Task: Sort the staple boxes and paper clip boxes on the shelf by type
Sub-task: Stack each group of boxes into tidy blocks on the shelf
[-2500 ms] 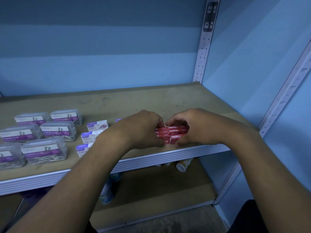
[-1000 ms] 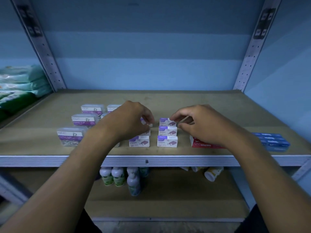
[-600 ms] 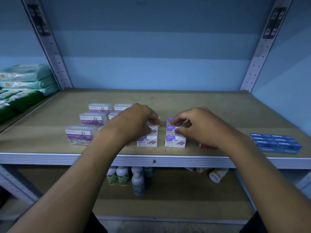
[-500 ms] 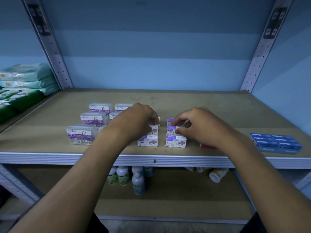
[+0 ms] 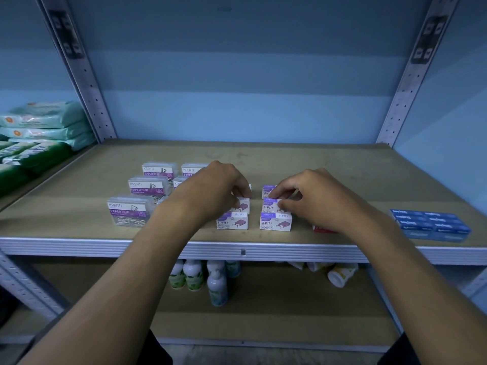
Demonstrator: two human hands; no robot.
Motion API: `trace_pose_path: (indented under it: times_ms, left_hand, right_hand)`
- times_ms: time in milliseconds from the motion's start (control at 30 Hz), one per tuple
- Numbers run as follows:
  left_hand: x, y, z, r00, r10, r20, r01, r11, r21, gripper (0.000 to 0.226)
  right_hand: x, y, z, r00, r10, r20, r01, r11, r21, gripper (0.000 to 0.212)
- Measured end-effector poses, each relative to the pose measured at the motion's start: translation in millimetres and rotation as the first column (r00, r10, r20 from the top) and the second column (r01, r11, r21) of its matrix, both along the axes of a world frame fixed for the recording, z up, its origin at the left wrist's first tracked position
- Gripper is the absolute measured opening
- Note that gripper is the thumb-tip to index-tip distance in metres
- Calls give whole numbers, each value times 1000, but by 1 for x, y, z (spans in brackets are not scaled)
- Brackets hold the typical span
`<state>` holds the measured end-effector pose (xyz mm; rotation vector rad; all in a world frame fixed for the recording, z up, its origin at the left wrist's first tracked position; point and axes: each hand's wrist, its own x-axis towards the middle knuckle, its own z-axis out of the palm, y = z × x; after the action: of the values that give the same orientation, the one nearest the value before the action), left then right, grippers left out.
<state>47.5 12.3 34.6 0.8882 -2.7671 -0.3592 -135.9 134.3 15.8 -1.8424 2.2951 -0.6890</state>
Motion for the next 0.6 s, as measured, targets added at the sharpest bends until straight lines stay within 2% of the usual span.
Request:
trace_pose_path:
  times_ms: [600]
  left_hand:
    - [4,7,1,998,-56,28,55,997,51,28]
  right_hand:
    - [6,6,0,1000,13,18,-14,998,56,23]
